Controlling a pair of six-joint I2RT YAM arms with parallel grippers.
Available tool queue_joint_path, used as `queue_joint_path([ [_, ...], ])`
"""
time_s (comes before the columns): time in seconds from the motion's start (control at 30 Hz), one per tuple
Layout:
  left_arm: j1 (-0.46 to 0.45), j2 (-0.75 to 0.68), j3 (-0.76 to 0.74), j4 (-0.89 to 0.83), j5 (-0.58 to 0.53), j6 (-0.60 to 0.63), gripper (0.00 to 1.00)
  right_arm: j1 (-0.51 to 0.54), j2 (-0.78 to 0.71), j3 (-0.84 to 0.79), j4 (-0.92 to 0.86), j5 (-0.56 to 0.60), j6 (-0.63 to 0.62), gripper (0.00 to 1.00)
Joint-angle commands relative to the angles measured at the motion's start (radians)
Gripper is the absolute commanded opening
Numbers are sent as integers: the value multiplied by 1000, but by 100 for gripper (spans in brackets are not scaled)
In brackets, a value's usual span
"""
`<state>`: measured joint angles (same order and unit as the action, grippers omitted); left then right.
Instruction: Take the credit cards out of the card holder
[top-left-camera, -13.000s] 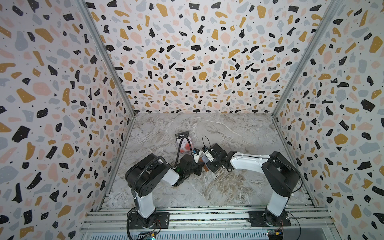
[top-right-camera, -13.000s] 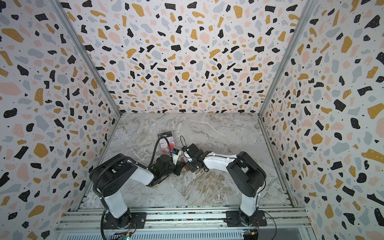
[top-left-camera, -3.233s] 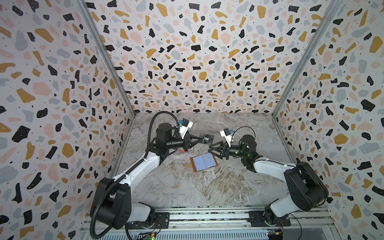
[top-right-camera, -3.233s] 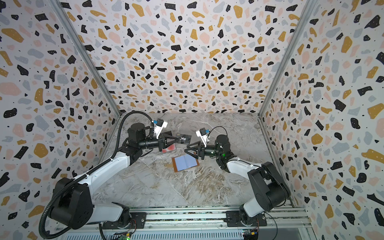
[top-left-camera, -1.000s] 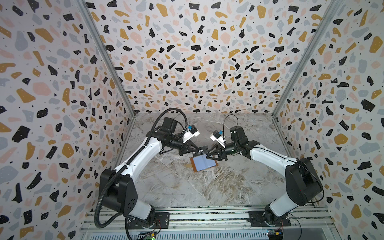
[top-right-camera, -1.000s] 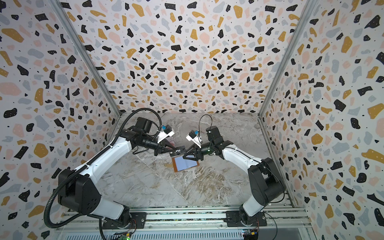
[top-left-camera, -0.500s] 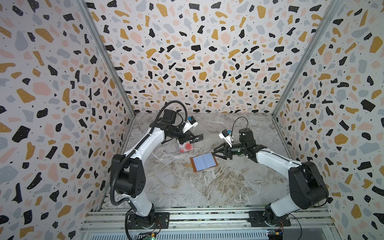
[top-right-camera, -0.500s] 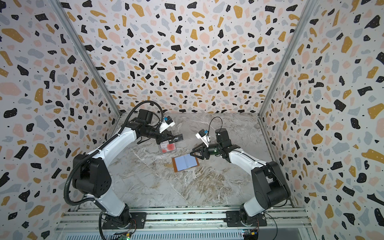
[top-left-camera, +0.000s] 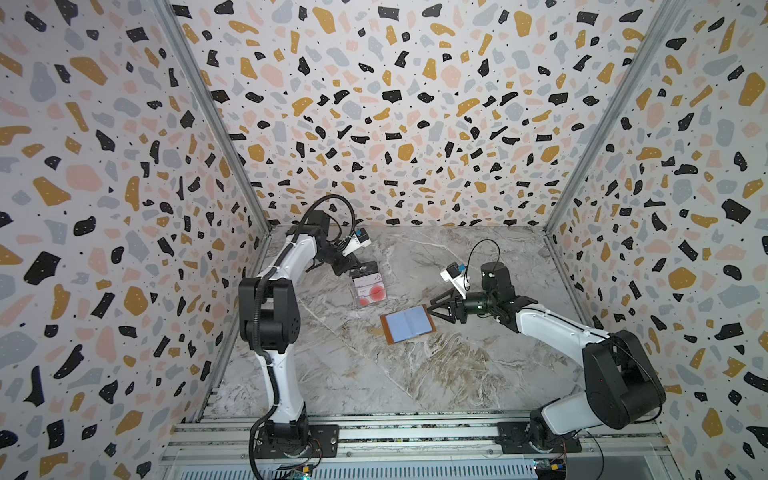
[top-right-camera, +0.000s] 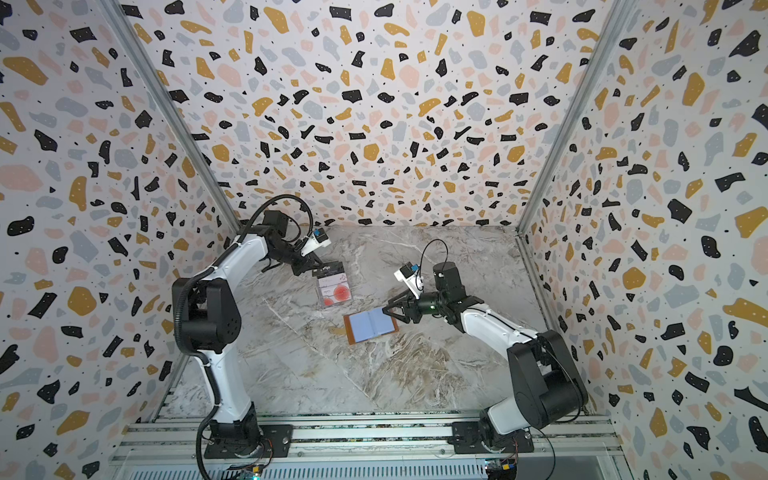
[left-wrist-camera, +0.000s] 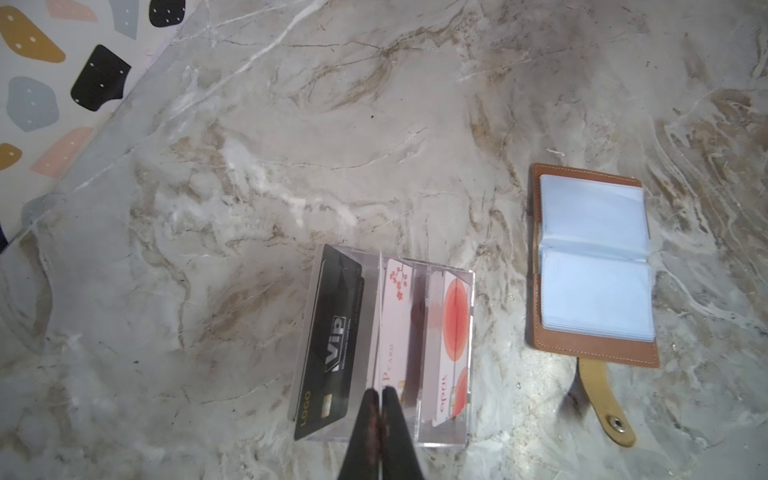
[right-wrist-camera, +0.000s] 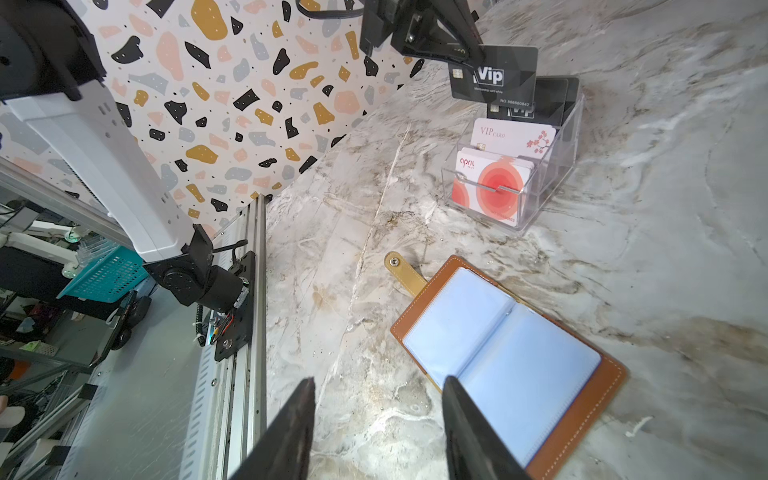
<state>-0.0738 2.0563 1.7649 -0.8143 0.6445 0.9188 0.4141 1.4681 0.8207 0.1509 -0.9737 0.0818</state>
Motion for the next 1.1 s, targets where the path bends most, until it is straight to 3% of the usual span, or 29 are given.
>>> queue_joint_path([
  [0.0, 12, 12, 24, -8, 43, 30, 0, -5, -33, 0, 14, 3, 4, 50],
  [0.37, 22, 67, 2, 104, 86, -8, 0, -4, -29, 14, 16, -2, 13, 50],
  [0.8, 22, 49, -63, 231, 35, -52, 0, -3, -14, 17, 32, -11, 19, 50],
  [1.07, 22, 17, -105, 257, 21, -60, 36, -5, -15, 18, 31, 0, 9, 50],
])
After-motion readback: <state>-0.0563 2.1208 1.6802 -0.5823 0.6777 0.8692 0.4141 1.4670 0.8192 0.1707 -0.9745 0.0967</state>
